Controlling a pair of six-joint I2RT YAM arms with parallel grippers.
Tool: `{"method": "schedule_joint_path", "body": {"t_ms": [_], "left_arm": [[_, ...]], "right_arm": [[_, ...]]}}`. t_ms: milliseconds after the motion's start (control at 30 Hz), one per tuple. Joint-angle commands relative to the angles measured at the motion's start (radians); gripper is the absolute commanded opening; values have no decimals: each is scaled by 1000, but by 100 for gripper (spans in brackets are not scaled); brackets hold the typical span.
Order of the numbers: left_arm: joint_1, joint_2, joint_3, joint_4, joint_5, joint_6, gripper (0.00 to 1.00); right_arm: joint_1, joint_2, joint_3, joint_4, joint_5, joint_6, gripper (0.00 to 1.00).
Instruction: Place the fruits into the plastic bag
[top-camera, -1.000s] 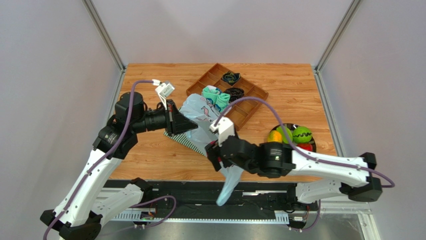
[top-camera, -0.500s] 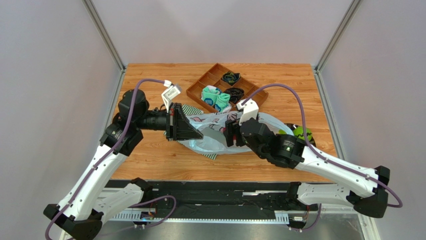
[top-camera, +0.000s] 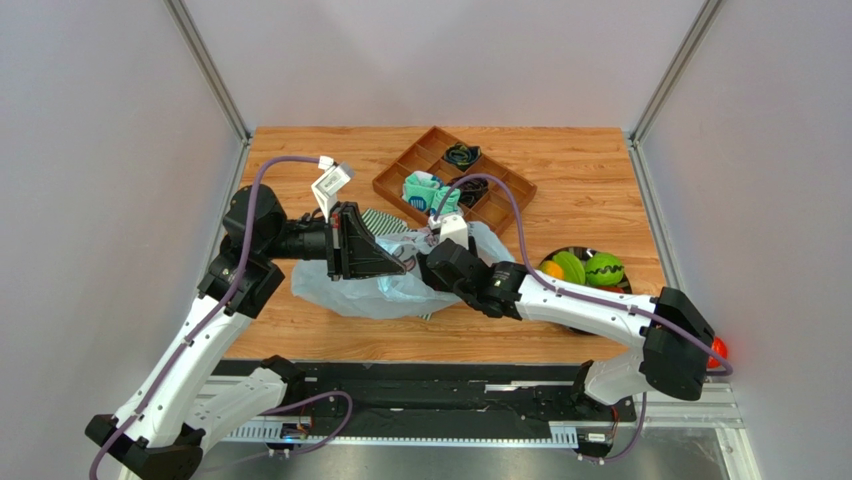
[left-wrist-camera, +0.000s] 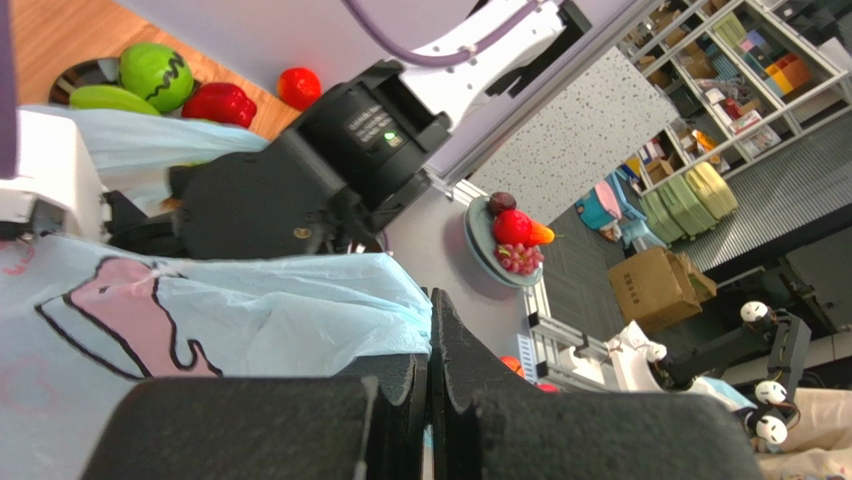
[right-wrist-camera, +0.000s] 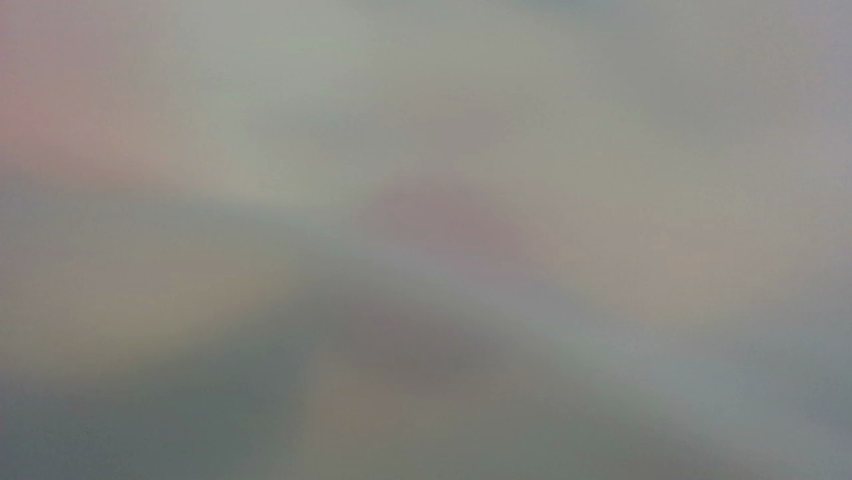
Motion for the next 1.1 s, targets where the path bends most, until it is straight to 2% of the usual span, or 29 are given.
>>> {"method": "schedule_joint_path", "body": {"t_ms": [0, 133, 200, 333, 433, 567, 867, 933, 1067], "left_arm": [[-2, -35, 49, 102, -23, -64, 0], [0, -58, 51, 86, -65, -72, 0], [1, -66, 52, 27, -105, -49, 0], [4, -65, 83, -162, -203, 99, 0], [9, -55, 65, -190, -211, 104, 0], [9, -49, 43, -164, -195, 88, 0], [9, -45, 40, -150, -178, 74, 0], [9, -38, 34, -136, -168, 58, 0], [9, -34, 34, -128, -159, 51, 0]], "right_arm": [[-72, -8, -19, -60, 69, 81, 18], [-75, -32, 18, -250, 172, 95, 22], [-78, -52, 30, -300, 197, 109, 25], [-83, -92, 44, -413, 192, 133, 29], [-83, -127, 29, -404, 154, 137, 33], [-90, -156, 3, -337, 70, 129, 62], [-122, -146, 13, -272, -53, 83, 77], [-126, -138, 9, -251, -81, 81, 82], [-127, -130, 3, -220, -116, 77, 86]]}}
